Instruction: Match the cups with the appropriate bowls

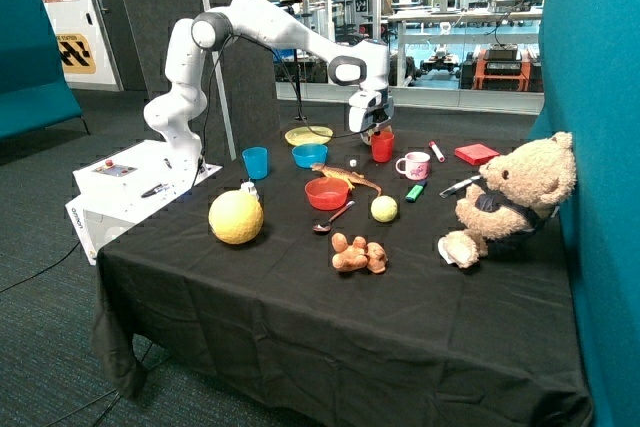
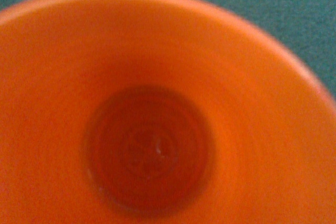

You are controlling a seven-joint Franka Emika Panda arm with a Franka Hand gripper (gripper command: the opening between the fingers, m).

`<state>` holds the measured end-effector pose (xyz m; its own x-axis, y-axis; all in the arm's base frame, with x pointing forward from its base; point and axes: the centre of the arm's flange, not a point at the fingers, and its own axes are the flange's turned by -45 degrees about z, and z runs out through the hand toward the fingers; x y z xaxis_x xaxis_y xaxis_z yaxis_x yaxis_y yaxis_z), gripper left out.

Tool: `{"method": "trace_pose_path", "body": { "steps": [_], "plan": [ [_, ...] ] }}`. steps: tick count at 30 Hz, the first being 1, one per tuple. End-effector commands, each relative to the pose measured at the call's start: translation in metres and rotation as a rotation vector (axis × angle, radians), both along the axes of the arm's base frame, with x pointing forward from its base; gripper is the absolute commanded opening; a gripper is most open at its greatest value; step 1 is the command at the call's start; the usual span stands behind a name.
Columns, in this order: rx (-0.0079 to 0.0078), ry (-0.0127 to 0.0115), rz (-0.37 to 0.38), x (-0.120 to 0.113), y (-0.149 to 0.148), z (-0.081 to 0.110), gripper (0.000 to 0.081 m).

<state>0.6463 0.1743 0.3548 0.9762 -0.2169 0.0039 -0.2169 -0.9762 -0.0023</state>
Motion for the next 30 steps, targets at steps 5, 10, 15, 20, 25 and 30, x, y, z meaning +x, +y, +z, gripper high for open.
{"method": "trace_pose_path", "body": {
  "steps": [5,10,15,20,25,30],
  "plan": [
    [-0.0014,0.0043,0.022,0.005,0.013,-0.007,0.047],
    [-0.0014,0.0043,0.024,0.005,0.011,-0.01,0.0461],
    [-0.0014,0.0043,0.012,0.004,0.009,-0.014,0.0412],
    [-0.0014,0.0043,0.029,0.003,0.006,-0.02,0.0446],
    [-0.0015,0.0042,0.049,0.003,0.006,-0.027,0.0481],
    [-0.0014,0.0042,0.038,0.003,0.008,-0.031,0.0383]
  ]
}}
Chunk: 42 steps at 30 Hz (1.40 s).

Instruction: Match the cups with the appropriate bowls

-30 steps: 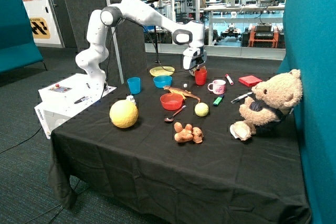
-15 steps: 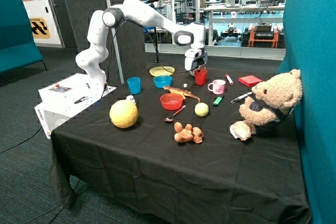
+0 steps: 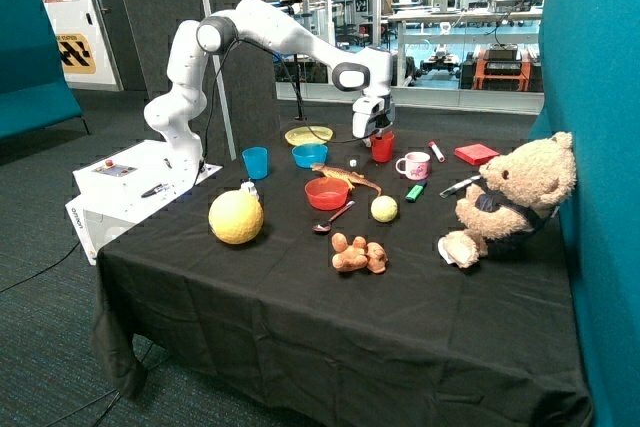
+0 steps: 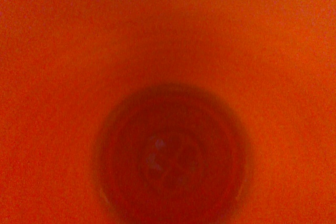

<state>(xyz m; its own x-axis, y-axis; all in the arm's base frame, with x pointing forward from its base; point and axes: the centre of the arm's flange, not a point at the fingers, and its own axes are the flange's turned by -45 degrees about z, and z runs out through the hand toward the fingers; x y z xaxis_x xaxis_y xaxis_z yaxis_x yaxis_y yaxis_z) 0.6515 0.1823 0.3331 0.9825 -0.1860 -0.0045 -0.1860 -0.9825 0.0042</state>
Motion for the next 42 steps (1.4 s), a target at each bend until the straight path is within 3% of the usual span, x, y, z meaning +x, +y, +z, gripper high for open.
{"method": "trace_pose_path", "body": {
  "steps": [1,2,3,6,9,10,12,37,38,42],
  "plan": [
    [0.0033,-0.0053,-0.006,-0.002,0.001,-0.01,0.032],
    [0.0033,-0.0053,-0.006,-0.002,0.001,-0.011,0.016],
    [0.0033,-0.0052,0.007,-0.002,0.001,-0.011,0.008],
    [0.0033,-0.0053,-0.005,-0.003,0.002,-0.012,0.001],
    [0.0033,-0.0053,-0.011,-0.003,0.002,-0.012,0.0001],
    [0.0034,-0.0052,0.023,-0.003,0.002,-0.012,0.0001],
    [0.0033,-0.0053,-0.002,-0.002,0.003,-0.012,0.0],
    [0.0034,-0.0052,0.014,-0.008,-0.002,-0.006,0.0],
    [0.0034,-0.0052,0.043,-0.008,-0.004,-0.006,0.0],
    [0.0034,-0.0052,0.016,-0.01,-0.008,-0.002,0.0]
  ]
}}
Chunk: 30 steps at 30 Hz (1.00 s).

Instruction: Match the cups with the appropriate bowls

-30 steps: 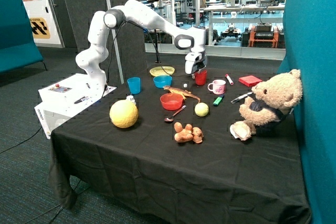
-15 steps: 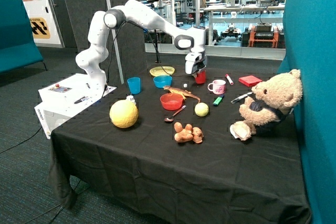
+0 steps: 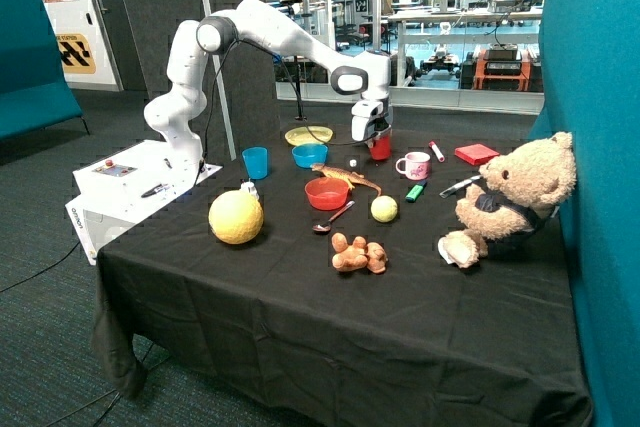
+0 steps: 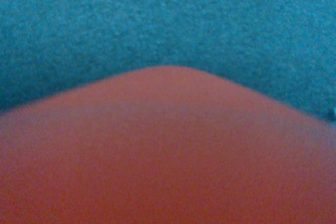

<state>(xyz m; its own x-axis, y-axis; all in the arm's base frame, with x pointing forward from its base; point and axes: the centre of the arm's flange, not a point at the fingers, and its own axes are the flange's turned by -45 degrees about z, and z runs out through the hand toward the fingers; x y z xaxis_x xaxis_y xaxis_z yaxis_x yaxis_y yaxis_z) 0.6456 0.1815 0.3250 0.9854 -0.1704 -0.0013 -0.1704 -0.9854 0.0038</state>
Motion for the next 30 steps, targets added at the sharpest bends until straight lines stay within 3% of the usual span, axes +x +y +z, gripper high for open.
{"method": "trace_pose_path", "body": {
  "steps": [1,13,21,30],
  "plan": [
    [0.0036,-0.0019,0.007,-0.005,-0.009,0.008,0.0],
    [0.0036,-0.0019,0.038,-0.02,-0.017,0.028,0.0],
    [0.0036,-0.0018,0.06,-0.033,-0.032,0.053,0.0],
    [0.0036,-0.0018,0.056,-0.053,-0.079,0.094,0.0]
  ]
}}
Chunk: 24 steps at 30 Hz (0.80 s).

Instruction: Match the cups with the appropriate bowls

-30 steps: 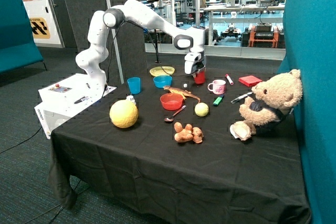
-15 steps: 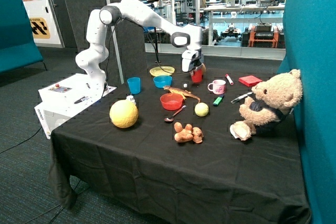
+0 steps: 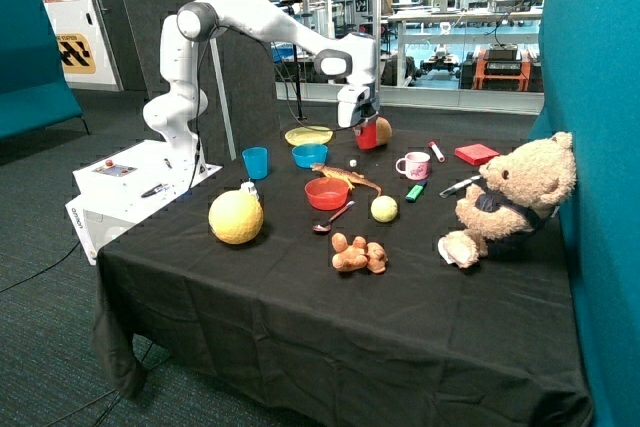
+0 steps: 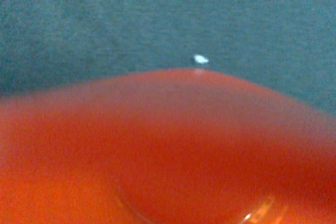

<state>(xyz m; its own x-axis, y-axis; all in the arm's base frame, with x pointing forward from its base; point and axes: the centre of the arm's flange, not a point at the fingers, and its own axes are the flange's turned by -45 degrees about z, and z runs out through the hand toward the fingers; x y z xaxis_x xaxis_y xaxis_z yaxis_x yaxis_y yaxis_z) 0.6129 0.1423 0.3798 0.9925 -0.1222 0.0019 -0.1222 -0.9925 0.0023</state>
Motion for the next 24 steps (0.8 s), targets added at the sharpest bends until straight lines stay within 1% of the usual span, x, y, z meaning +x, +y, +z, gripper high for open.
{"method": "trace_pose_path", "body": {
  "steps": [1,8,12,18,24],
  "plan": [
    [0.0025,0.0016,0.01,-0.021,-0.042,0.041,0.0],
    [0.0025,0.0016,0.003,-0.038,-0.074,0.053,0.0],
    [0.0026,0.0016,-0.025,-0.045,-0.099,0.056,0.0],
    [0.0026,0.0015,-0.057,-0.051,-0.134,0.053,0.0],
    [0.0026,0.0015,-0.063,-0.052,-0.161,0.046,0.0]
  ]
}}
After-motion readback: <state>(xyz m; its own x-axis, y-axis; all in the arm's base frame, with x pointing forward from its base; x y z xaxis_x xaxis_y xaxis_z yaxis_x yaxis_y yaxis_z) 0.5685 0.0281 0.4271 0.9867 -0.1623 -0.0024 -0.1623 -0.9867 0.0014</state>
